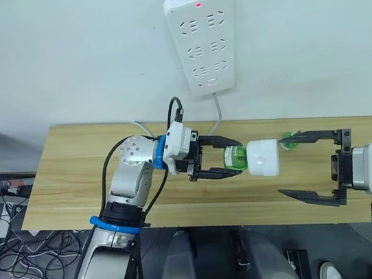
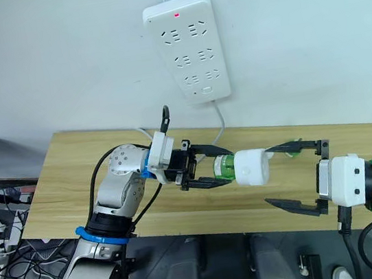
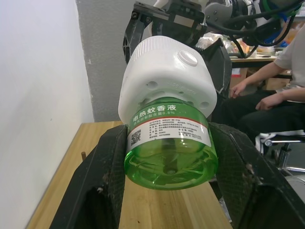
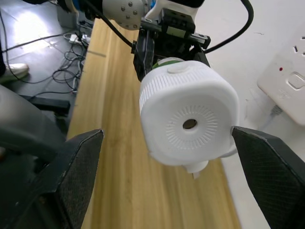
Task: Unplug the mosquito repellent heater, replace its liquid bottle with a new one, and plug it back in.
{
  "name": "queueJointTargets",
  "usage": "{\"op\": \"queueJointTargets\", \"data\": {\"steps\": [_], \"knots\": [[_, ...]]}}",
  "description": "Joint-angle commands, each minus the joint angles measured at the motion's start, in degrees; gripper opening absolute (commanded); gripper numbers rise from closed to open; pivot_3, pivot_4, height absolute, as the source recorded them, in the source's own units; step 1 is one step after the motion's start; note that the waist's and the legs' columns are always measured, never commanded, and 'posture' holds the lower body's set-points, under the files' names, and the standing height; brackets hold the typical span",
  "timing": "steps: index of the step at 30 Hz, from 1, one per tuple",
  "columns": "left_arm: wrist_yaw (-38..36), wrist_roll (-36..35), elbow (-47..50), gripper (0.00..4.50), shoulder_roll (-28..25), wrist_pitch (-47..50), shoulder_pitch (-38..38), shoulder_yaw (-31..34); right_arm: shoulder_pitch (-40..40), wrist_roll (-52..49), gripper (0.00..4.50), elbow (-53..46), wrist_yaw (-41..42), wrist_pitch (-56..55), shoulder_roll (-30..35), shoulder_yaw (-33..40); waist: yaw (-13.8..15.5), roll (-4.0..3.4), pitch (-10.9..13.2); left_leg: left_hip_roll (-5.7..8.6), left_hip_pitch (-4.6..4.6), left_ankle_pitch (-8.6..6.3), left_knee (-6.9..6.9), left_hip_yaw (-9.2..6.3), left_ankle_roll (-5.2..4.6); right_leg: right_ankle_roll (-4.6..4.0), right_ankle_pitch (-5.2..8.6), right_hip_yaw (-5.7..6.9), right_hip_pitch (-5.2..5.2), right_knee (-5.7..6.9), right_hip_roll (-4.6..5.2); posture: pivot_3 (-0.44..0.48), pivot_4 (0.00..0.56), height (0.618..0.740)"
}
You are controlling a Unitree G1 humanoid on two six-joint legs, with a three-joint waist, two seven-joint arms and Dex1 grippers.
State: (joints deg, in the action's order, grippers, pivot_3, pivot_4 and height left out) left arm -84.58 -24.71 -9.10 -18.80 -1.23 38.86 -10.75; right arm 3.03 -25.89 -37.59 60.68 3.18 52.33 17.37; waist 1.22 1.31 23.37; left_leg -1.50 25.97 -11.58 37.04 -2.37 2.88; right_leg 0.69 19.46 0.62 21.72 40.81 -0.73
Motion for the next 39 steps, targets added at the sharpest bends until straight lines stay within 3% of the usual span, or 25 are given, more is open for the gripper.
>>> {"op": "queueJointTargets", "data": {"steps": [1,13,23,26,28,29,34,39], "knots": [[-1.0,-1.5,2.5,2.25,0.7,0.0,0.3,-0.5,-2.2,2.2,4.47,-0.3,-1.2,-2.2,-1.0,-3.0,-0.1,0.0,0.0,0.0,-0.03,0.0,0.0,0.02,0.0,0.0,0.0,0.0,0.0,0.03,0.0,0.029,0.389,0.74],[-1.4,-1.4,3.3,2.25,0.3,1.4,0.2,-0.2,-5.3,4.6,4.47,4.7,-1.4,-4.9,-1.9,-4.8,0.1,0.0,0.0,0.01,-0.05,0.0,0.01,-0.05,-0.01,0.0,0.0,-0.03,-0.07,0.02,0.01,0.037,0.394,0.74],[-1.0,-0.9,2.7,2.25,0.7,1.1,0.5,-0.3,-7.8,3.7,4.47,3.2,-1.6,-4.6,-2.1,-7.4,0.1,0.0,0.0,0.0,-0.05,0.0,0.01,-0.09,0.0,-0.01,0.0,-0.02,-0.08,0.03,0.01,0.038,0.389,0.74],[-1.0,-0.8,2.9,2.25,0.6,1.0,0.2,-0.3,-8.0,3.0,3.92,2.8,-1.2,-4.7,-2.2,-8.0,0.1,0.0,0.0,0.01,-0.05,0.0,0.01,-0.06,0.0,-0.01,0.0,-0.02,-0.09,0.03,0.01,0.039,0.387,0.74],[-0.9,-0.7,3.0,2.25,0.6,0.9,0.1,-0.3,-8.5,2.5,3.13,2.4,-1.5,-4.1,-2.3,-8.1,0.1,0.0,0.0,0.01,-0.05,0.0,0.01,-0.12,0.0,-0.01,0.0,-0.02,-0.1,0.02,0.01,0.039,0.387,0.74],[-0.9,-0.7,3.0,2.25,0.6,0.9,0.1,-0.3,-8.6,2.1,2.95,2.1,-1.5,-3.7,-2.3,-8.1,0.1,0.0,0.0,0.01,-0.05,0.0,0.01,-0.12,0.0,-0.01,0.0,-0.02,-0.1,0.02,0.01,0.039,0.387,0.74],[-1.0,-0.4,2.1,2.25,0.6,0.2,0.3,-0.2,-8.6,0.4,2.94,1.9,-0.9,-2.0,-2.1,-7.8,0.1,0.0,0.0,0.01,-0.05,0.0,0.01,-0.13,0.0,-0.01,0.0,-0.02,-0.11,0.02,0.01,0.039,0.389,0.74],[-0.8,1.6,-0.2,2.25,1.1,-5.8,0.5,-0.1,-8.6,-18.1,2.94,-3.6,-6.4,20.3,2.1,-6.1,0.1,0.0,0.0,0.01,-0.05,0.0,0.02,-0.14,0.0,-0.02,-0.01,-0.01,-0.16,0.02,0.01,0.037,0.386,0.74]]}}
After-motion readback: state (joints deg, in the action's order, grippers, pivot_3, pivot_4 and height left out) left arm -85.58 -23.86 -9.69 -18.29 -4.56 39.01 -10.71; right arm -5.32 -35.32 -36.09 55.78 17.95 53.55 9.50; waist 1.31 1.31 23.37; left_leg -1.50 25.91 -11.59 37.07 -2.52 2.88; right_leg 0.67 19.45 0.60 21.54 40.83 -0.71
